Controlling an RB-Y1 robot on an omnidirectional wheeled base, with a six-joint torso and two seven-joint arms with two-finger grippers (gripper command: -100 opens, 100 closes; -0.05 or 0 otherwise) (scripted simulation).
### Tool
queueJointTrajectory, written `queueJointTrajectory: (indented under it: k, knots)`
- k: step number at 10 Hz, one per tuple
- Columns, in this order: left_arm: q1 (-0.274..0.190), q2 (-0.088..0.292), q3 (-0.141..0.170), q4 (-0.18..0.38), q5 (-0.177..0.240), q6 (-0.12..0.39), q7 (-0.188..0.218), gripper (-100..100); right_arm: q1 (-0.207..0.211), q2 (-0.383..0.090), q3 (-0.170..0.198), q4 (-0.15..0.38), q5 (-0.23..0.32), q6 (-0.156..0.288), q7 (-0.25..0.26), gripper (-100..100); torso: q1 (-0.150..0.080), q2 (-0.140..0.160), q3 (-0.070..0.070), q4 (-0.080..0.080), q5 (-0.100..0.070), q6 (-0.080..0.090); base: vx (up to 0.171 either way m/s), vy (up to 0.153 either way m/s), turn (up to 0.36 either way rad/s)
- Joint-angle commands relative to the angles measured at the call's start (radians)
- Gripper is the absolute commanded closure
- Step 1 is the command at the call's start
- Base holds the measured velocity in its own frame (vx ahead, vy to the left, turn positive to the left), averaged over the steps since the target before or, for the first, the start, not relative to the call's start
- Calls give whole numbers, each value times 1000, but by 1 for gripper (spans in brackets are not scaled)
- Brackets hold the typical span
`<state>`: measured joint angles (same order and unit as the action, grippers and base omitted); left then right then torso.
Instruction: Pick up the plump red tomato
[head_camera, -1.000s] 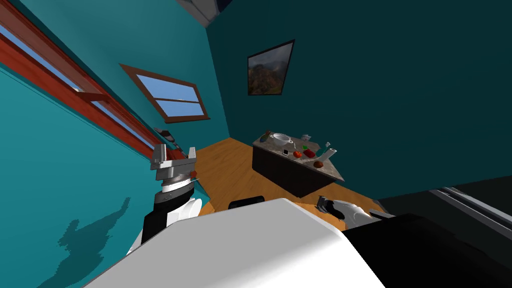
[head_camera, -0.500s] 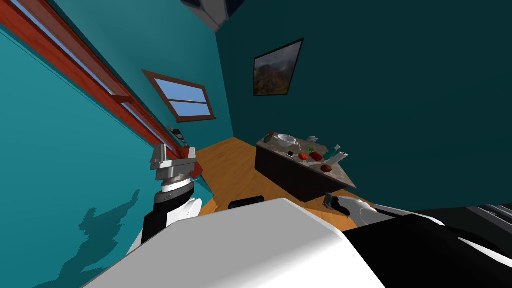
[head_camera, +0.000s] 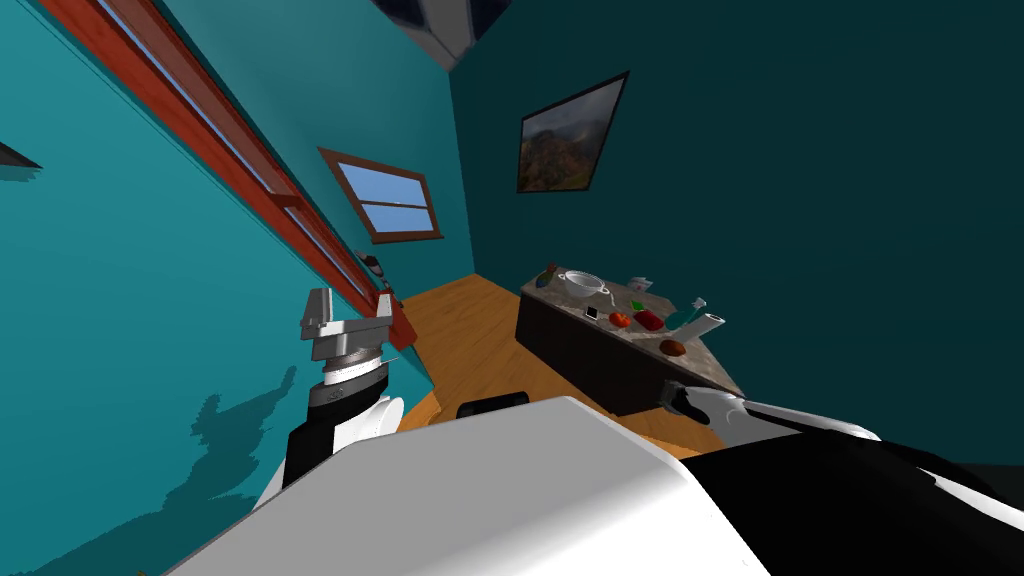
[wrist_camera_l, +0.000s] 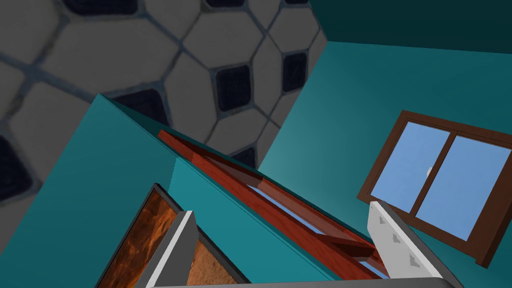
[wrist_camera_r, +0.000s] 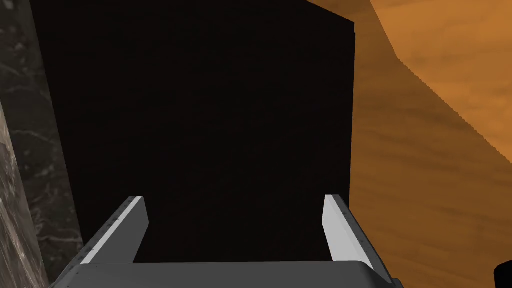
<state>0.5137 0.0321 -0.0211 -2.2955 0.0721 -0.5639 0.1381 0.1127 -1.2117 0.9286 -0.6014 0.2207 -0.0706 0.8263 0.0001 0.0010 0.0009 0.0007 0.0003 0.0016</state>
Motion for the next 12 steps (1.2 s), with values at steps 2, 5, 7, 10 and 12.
queueJointTrajectory:
  k: [2,5,7,10,12]
  knots:
    - [0,0,0,0,0,0,0,0,-31,-34,29,39,-10,11,-7,-100,1,-1,0,0,0,-2,22,29,203]
    - [0,0,0,0,0,0,0,0,-55,-56,44,71,-17,21,-5,-100,-1,1,1,0,-1,0,12,13,74]
    - [0,0,0,0,0,0,0,0,-55,-56,44,71,-17,21,-5,-100,0,-1,0,0,0,0,22,14,58]
    - [0,0,0,0,0,0,0,0,-98,-87,70,84,-31,38,-4,-100,0,-3,-2,-1,0,-2,50,13,238]
    - [0,0,0,0,0,0,0,0,-98,-87,70,121,-31,38,-4,-100,-2,-1,-1,0,-1,1,14,-2,-31]
